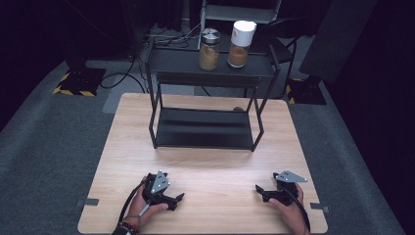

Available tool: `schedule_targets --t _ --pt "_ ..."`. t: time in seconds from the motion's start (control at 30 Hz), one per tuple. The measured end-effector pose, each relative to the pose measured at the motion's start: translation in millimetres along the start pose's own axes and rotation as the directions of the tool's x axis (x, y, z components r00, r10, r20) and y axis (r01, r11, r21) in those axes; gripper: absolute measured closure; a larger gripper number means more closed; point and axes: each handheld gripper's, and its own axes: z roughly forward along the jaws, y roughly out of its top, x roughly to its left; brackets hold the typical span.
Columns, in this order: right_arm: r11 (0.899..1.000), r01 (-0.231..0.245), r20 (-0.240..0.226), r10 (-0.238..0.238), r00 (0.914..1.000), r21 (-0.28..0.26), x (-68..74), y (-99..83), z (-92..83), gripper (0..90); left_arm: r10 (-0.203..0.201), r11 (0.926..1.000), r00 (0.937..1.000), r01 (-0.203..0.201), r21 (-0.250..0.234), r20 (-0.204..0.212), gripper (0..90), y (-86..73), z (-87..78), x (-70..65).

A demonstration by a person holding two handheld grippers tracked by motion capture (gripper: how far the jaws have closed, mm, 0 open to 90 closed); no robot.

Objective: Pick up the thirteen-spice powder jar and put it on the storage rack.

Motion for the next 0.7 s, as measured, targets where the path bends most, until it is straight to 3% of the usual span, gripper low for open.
schedule_targets --t 0.23,0.7 --pt "0.998 0.019 0.017 -0.018 0.9997 -0.052 3.5 -14.8 1.2 2.0 0.001 1.0000 1.0000 -0.001 0.000 0.000 0.1 0.1 0.0 -0.1" --pt "0.998 0.024 0.015 -0.024 0.9996 -0.053 1.9 -14.9 1.5 1.7 0.000 1.0000 1.0000 0.000 0.000 -0.001 0.1 0.0 0.0 -0.3"
